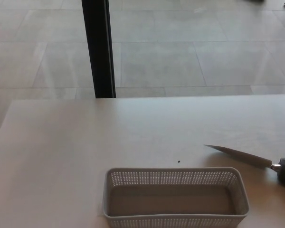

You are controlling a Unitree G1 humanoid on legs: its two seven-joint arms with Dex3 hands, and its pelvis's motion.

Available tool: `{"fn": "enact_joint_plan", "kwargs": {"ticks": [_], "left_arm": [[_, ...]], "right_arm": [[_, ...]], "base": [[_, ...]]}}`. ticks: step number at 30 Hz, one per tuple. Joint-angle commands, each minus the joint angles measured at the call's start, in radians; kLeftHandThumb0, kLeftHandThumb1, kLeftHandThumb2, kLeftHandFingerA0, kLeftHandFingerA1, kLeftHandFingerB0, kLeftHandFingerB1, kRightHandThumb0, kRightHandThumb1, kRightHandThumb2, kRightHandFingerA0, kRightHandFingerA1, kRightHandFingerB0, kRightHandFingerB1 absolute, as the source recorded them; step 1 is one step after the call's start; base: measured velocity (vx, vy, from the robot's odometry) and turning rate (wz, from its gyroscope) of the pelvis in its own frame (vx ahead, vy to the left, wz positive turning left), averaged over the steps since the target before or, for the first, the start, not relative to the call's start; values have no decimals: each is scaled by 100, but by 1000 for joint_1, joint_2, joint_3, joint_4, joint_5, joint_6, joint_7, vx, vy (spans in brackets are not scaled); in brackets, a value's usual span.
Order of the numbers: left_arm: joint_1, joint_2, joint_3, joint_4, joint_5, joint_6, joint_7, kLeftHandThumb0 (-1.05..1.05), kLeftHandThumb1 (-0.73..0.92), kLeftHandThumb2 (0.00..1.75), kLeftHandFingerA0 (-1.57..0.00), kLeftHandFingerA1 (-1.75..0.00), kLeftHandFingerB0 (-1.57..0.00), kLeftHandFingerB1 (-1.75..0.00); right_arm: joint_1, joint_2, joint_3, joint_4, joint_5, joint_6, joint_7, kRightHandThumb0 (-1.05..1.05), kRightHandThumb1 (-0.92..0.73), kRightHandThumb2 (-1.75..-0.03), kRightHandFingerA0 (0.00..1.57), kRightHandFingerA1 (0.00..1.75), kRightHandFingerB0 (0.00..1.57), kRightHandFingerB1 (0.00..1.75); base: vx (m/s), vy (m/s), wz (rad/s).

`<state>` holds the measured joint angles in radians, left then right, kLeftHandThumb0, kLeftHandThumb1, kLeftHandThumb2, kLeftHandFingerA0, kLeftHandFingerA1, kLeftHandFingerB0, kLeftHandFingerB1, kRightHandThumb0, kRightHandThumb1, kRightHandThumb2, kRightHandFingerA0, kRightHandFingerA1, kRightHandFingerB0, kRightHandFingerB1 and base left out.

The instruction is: A garden tool is kept on the righthand side and a container is kept on the lefthand side on a desk infront of the robot. the robot uses its right hand to pick up the garden tool and makes a scooping motion inside the container

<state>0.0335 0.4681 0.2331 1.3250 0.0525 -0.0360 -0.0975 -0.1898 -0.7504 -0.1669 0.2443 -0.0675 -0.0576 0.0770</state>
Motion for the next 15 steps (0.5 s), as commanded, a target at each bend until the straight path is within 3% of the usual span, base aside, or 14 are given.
{"fn": "enact_joint_plan", "kwargs": {"ticks": [1,9,10,15], "left_arm": [[12,13,3,2,-11,19,-5,-45,66,60,-60,-61,-55,-49],[18,11,6,2,-13,22,-1,-45,66,60,-62,-66,-55,-50],[23,12,-4,3,-3,14,-5,-45,67,60,-60,-62,-54,-49],[25,5,11,4,-19,19,-3,-44,65,59,-64,-64,-56,-51]], "right_arm": [[8,-142,246,36,-440,-142,-69,-105,-72,-109,0,0,8,10],[-16,-168,383,108,-514,-152,-49,-103,-76,-111,0,2,9,12],[-22,-165,397,117,-513,-155,-44,-90,-84,-66,0,8,3,26],[-54,-155,450,118,-531,-148,-26,-91,-87,-65,0,10,4,27]], "base": [[0,0,0],[0,0,0],[0,0,0],[0,0,0]]}}
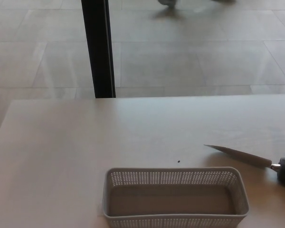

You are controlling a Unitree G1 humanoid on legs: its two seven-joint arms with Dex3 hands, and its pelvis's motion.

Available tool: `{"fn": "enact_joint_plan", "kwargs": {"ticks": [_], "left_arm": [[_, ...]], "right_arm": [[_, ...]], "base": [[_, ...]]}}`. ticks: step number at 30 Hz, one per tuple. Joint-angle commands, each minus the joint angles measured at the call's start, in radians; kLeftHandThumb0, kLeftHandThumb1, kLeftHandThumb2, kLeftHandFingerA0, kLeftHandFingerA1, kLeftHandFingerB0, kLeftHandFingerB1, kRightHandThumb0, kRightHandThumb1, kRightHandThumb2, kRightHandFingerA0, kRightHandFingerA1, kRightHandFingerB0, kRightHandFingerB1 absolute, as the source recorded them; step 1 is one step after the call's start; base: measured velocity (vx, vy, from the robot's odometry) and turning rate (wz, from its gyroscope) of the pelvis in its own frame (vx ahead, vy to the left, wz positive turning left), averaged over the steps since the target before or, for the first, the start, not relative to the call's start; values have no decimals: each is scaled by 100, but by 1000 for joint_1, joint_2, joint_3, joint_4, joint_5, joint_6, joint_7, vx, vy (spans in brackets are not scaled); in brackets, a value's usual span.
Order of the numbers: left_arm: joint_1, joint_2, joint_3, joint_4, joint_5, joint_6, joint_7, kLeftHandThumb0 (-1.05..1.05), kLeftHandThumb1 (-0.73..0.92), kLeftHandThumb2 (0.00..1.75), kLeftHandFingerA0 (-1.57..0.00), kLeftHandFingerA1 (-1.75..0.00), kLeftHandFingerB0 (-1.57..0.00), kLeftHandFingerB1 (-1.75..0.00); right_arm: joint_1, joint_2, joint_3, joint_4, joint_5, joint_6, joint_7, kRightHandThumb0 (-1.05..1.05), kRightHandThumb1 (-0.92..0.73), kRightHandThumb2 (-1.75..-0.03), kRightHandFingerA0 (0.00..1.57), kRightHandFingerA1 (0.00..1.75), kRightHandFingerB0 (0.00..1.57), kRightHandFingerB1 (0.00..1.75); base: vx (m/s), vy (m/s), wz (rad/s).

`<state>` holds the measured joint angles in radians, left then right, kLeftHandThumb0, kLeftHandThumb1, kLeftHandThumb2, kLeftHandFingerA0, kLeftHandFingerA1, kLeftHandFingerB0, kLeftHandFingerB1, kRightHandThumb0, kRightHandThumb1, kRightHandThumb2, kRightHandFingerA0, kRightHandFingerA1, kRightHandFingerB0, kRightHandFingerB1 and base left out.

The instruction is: A garden tool is kept on the righthand side and a container is kept on the lefthand side on a desk infront of the robot. the robot uses its right hand to pick up the garden tool and makes a scooping motion inside the container

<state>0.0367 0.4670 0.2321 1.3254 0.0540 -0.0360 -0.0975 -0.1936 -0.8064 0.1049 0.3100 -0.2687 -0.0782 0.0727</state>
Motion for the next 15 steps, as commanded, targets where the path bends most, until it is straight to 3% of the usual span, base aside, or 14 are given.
{"fn": "enact_joint_plan", "kwargs": {"ticks": [1,5,6,8,9,10,13,14,15], "left_arm": [[23,6,8,3,-17,17,-2,-44,66,59,-62,-61,-56,-50],[25,6,-12,-1,3,7,2,-44,68,60,-61,-60,-55,-49],[19,3,-9,0,-2,13,3,-45,66,60,-63,-61,-57,-50],[7,-3,3,5,-13,23,6,-44,67,60,-64,-64,-58,-51],[4,-2,1,6,-11,23,6,-43,68,60,-63,-61,-57,-50],[4,0,-7,6,-3,15,4,-43,69,60,-63,-64,-58,-52],[20,6,-18,-12,0,-11,-22,-45,69,60,-61,-67,-54,-52],[21,6,-18,-13,-1,-10,-20,-46,69,61,-61,-68,-54,-52],[21,6,-18,-15,-1,-10,-19,-46,69,61,-61,-68,-54,-52]], "right_arm": [[-71,-87,200,47,-345,-120,-20,-91,-85,-65,0,16,7,28],[-130,-79,260,68,-391,-104,-10,-88,-84,-65,0,13,7,27],[-170,-74,284,109,-412,-104,-9,-97,-71,-107,0,7,8,25],[-243,-63,329,192,-442,-112,-20,-93,-67,-105,1,10,12,29],[-251,-63,335,203,-439,-114,-25,-86,-79,-67,0,25,14,27],[-270,-61,347,232,-441,-124,-34,-83,-61,-102,3,21,10,33],[-313,-52,375,269,-452,-133,-58,-86,-64,-105,1,18,13,32],[-319,-49,380,275,-452,-136,-66,-85,-82,-65,3,29,14,27],[-325,-45,386,284,-451,-142,-78,-85,-82,-65,3,29,14,27]], "base": [[0,0,0],[0,0,0],[0,0,0],[0,0,0],[0,0,0],[0,0,0],[0,0,0],[0,0,0],[0,0,0]]}}
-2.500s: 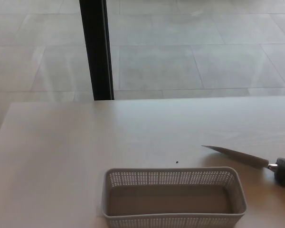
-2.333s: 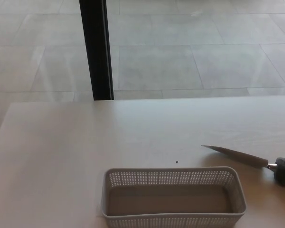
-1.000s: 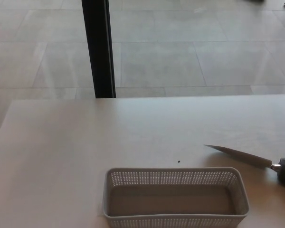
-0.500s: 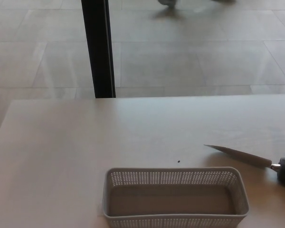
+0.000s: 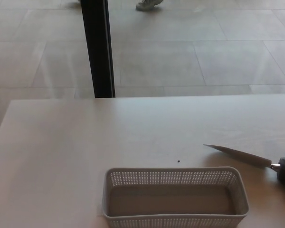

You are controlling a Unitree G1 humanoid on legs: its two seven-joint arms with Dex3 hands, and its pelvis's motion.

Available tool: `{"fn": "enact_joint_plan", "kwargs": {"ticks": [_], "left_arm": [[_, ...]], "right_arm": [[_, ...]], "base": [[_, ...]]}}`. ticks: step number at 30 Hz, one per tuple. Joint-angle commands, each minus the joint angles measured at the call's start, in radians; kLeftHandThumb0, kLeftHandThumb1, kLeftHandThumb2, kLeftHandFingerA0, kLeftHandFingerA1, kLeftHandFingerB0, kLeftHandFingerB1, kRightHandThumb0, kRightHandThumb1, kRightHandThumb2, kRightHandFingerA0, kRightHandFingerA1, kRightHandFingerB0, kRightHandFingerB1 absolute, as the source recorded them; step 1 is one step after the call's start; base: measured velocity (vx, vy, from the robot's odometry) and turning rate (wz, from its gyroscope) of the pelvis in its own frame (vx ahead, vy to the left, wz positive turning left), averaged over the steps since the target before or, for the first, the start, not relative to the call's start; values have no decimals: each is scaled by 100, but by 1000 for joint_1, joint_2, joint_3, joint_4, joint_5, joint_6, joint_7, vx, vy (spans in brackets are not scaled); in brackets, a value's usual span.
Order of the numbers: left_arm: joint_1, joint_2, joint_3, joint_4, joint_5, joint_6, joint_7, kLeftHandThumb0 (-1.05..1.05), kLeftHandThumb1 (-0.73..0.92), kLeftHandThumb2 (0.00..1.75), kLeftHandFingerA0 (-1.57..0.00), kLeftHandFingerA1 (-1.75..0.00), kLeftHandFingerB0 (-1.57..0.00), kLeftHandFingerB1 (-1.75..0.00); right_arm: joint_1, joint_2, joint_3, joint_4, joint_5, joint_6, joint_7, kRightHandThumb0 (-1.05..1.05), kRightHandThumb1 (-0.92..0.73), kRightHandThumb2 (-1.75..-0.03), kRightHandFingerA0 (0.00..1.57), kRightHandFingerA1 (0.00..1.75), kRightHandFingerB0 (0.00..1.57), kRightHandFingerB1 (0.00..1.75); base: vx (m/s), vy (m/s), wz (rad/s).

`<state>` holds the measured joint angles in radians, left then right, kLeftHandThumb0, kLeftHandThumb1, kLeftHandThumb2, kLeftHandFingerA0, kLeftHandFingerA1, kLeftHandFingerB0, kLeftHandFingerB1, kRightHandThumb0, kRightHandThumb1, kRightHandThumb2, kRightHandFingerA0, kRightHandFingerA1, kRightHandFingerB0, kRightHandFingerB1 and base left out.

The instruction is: A garden tool is kept on the righthand side and a container is kept on the lefthand side on a desk infront of the robot. the robot uses its right hand to pick up the garden tool and makes a scooping motion inside the container

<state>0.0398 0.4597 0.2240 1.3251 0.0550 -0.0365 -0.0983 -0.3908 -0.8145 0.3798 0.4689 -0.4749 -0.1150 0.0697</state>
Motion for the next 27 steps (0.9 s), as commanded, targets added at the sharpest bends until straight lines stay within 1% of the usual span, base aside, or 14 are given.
{"fn": "enact_joint_plan", "kwargs": {"ticks": [1,2,6,7,10,16,17,20,21,22,23,25,26,27], "left_arm": [[20,12,-11,-14,-2,-10,-18,-46,69,61,-61,-68,-54,-52],[13,7,-20,-1,10,1,2,-45,69,60,-62,-62,-55,-49],[14,8,-22,-1,6,-3,2,-45,69,60,-64,-64,-56,-50],[15,7,-19,-1,3,-4,5,-44,69,60,-62,-64,-56,-50],[13,4,-22,1,5,-1,5,-46,70,61,-59,-61,-54,-49],[12,12,-17,-2,-5,1,-9,-44,67,60,-62,-65,-56,-50],[9,11,-25,-1,3,0,-11,-45,69,60,-60,-63,-55,-50],[10,11,-11,-2,-13,-9,-25,-45,69,60,-57,-63,-53,-50],[9,11,-10,-2,-13,-8,-22,-46,68,60,-61,-64,-56,-50],[6,10,-8,-2,-14,-4,-19,-47,68,60,-60,-62,-55,-49],[4,9,-6,-1,-15,1,-22,-47,68,60,-60,-62,-55,-49],[4,10,-6,-2,-13,1,-17,-47,68,60,-63,-64,-57,-49],[13,8,4,-3,-23,-3,-23,-47,67,60,-62,-66,-56,-50],[15,8,-6,-1,-11,-10,-20,-47,69,61,-59,-61,-54,-48]], "right_arm": [[-127,-40,113,128,-244,-108,-78,-85,-82,-65,3,29,14,27],[-138,-34,133,132,-266,-105,-91,-87,-87,-66,2,29,14,27],[-165,-6,173,164,-287,-75,-83,-88,-86,-66,1,31,12,28],[-171,0,181,176,-289,-66,-75,-87,-66,-107,5,19,8,30],[-185,18,207,211,-293,-23,-26,-95,-70,-109,0,11,7,25],[-186,63,230,254,-288,11,23,-95,-66,-106,1,12,9,22],[-169,71,241,239,-297,23,50,-92,-82,-65,0,19,2,29],[-146,88,255,232,-313,38,59,-93,-83,-65,0,16,1,30],[-139,92,253,227,-313,43,65,-92,-82,-64,0,15,2,30],[-125,97,254,221,-312,54,78,-105,-72,-110,0,5,3,14],[-119,99,256,220,-315,63,87,-105,-72,-110,0,5,3,14],[-116,105,263,225,-325,98,124,-103,-70,-109,0,10,0,13],[-119,122,277,247,-340,153,167,-90,-60,-102,2,32,0,20],[-124,127,284,267,-343,156,171,-84,-59,-98,22,57,0,19]], "base": [[0,0,0],[0,0,0],[0,0,0],[0,0,0],[0,0,0],[0,0,0],[0,0,0],[0,0,0],[0,0,0],[0,0,0],[0,0,0],[0,0,0],[0,0,0],[0,0,0]]}}
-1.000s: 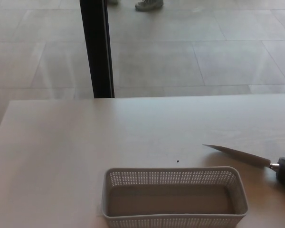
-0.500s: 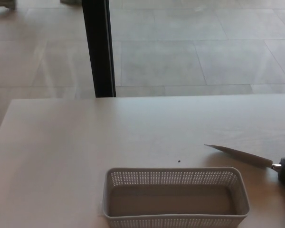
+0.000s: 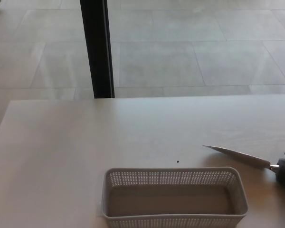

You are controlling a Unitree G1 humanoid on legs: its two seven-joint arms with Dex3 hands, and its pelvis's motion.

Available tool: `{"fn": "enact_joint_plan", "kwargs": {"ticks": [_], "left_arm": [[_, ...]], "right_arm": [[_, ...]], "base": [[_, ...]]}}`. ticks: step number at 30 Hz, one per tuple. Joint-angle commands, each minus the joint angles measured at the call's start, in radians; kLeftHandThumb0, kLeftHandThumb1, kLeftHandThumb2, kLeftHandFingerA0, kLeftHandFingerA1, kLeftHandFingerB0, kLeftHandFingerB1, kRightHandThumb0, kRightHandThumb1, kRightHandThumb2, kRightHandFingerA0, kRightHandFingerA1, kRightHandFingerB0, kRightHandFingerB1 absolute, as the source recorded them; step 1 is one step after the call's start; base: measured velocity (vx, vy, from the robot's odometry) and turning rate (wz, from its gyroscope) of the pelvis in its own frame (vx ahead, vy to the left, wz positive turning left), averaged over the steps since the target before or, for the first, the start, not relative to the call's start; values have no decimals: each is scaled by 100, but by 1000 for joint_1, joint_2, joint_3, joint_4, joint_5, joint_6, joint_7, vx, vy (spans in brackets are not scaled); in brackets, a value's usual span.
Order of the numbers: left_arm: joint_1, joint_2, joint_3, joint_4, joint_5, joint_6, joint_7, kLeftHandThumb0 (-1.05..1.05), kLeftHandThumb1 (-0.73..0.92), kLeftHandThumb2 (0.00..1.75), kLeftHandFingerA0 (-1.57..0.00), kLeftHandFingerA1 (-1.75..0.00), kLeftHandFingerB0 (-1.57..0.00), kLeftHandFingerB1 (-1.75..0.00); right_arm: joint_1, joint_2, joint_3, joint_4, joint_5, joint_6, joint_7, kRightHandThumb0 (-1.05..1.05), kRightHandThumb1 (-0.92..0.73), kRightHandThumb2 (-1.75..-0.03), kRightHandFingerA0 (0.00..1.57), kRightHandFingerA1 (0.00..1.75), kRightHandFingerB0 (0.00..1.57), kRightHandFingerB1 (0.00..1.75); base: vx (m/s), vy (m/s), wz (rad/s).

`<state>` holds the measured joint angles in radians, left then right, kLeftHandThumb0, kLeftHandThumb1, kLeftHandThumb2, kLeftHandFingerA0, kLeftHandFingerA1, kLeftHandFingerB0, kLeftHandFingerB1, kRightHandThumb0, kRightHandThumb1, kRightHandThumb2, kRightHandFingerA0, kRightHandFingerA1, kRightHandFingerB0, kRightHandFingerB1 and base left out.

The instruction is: A garden tool is kept on the righthand side and a container is kept on the lefthand side on a desk infront of the robot. the robot uses its right hand to pick up the garden tool and makes a scooping motion inside the container

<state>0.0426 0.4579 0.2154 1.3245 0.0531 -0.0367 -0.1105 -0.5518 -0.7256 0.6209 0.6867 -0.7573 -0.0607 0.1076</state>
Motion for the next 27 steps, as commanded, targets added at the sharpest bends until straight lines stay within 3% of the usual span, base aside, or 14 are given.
{"fn": "enact_joint_plan", "kwargs": {"ticks": [1,2,3,4,5,6,7,8,9,10,12,20,21,27], "left_arm": [[12,10,3,-1,-9,-10,-8,-47,69,61,-59,-61,-54,-48],[14,11,-1,0,-5,-10,-6,-47,70,61,-58,-60,-53,-48],[16,11,-3,-1,-2,-16,-5,-46,70,61,-59,-60,-53,-48],[16,10,-5,0,0,-15,-1,-47,69,61,-59,-60,-54,-48],[16,10,-6,0,0,-14,-2,-46,69,60,-64,-62,-56,-49],[16,11,-7,-2,0,-17,-6,-46,68,60,-64,-62,-56,-49],[16,11,-7,-3,-1,-16,-7,-46,68,60,-62,-64,-56,-50],[15,9,-5,-2,-4,-11,-6,-45,68,60,-65,-63,-57,-50],[14,8,-4,1,-5,-7,-4,-45,68,60,-65,-63,-57,-50],[12,8,-16,3,8,-4,3,-46,69,61,-63,-59,-56,-48],[12,6,-12,4,1,-4,-6,-45,71,61,-58,-56,-52,-47],[32,7,-19,1,5,-17,-10,-47,70,61,-62,-62,-56,-47],[33,8,-22,0,7,-19,-14,-46,69,61,-61,-60,-55,-48],[31,10,-28,-10,7,-23,-17,-48,69,61,-60,-61,-54,-48]], "right_arm": [[37,39,43,49,-61,105,134,-84,-59,-98,22,57,0,19],[47,42,32,49,-48,115,130,-69,-69,-61,50,58,4,24],[52,42,22,55,-35,114,130,-59,-55,-89,65,77,3,30],[56,44,17,59,-31,122,133,-38,-68,-63,67,116,12,24],[61,41,18,60,-36,128,128,-37,-64,-85,79,116,25,43],[68,34,18,57,-41,136,131,-32,-72,-61,79,98,44,35],[62,38,23,64,-49,148,141,-38,-76,-63,84,90,63,46],[51,44,36,76,-67,164,147,-35,-67,-59,82,112,76,51],[49,45,42,79,-74,169,146,-35,-67,-59,82,112,76,51],[59,37,48,74,-90,162,102,-36,-69,-63,73,141,74,53],[79,33,39,77,-89,160,37,-37,-76,-66,68,146,59,50],[117,30,20,140,-71,137,-28,-38,-77,-66,68,146,60,46],[119,30,23,146,-72,141,-23,-39,-80,-65,69,132,62,46],[169,29,-18,184,-32,63,-152,-36,-85,-71,72,155,71,75]], "base": [[0,0,0],[0,0,0],[0,0,0],[0,0,0],[0,0,0],[0,0,0],[0,0,0],[0,0,0],[0,0,0],[0,0,0],[0,0,0],[0,0,0],[0,0,0],[0,0,0]]}}
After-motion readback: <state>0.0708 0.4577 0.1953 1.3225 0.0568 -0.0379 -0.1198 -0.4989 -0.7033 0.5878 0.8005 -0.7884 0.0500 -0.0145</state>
